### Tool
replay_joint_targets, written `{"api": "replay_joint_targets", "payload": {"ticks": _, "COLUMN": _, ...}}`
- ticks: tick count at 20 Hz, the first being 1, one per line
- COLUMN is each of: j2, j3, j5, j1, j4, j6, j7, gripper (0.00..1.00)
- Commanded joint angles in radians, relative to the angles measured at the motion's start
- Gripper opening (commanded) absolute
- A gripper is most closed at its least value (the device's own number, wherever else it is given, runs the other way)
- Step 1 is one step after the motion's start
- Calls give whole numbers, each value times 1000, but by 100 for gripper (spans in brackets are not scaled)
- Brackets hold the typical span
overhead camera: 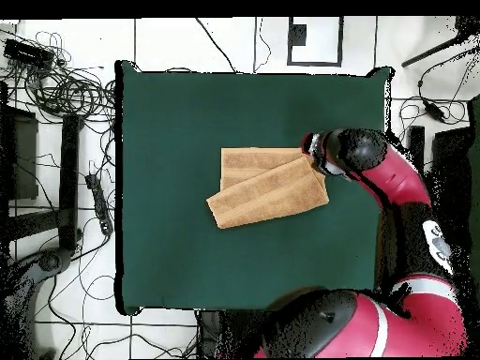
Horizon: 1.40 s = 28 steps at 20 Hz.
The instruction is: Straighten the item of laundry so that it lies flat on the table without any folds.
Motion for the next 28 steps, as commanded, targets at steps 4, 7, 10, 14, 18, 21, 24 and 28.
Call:
{"api": "replay_joint_targets", "payload": {"ticks": 4, "j2": 13, "j3": -49, "j5": -163, "j1": 40, "j4": -99, "j6": 215, "j7": 9, "gripper": 0}}
{"api": "replay_joint_targets", "payload": {"ticks": 7, "j2": 9, "j3": -35, "j5": -181, "j1": 35, "j4": -100, "j6": 222, "j7": 24, "gripper": 0}}
{"api": "replay_joint_targets", "payload": {"ticks": 10, "j2": 4, "j3": -25, "j5": -193, "j1": 32, "j4": -95, "j6": 215, "j7": 43, "gripper": 0}}
{"api": "replay_joint_targets", "payload": {"ticks": 14, "j2": 4, "j3": -26, "j5": -202, "j1": 40, "j4": -96, "j6": 221, "j7": 62, "gripper": 0}}
{"api": "replay_joint_targets", "payload": {"ticks": 18, "j2": -1, "j3": -2, "j5": -169, "j1": 48, "j4": -66, "j6": 209, "j7": 116, "gripper": 0}}
{"api": "replay_joint_targets", "payload": {"ticks": 21, "j2": -10, "j3": 33, "j5": -130, "j1": 41, "j4": -30, "j6": 198, "j7": 145, "gripper": 0}}
{"api": "replay_joint_targets", "payload": {"ticks": 24, "j2": -14, "j3": 40, "j5": -112, "j1": 71, "j4": -16, "j6": 231, "j7": 172, "gripper": 0}}
{"api": "replay_joint_targets", "payload": {"ticks": 28, "j2": -12, "j3": 31, "j5": -103, "j1": 98, "j4": -30, "j6": 301, "j7": 185, "gripper": 0}}
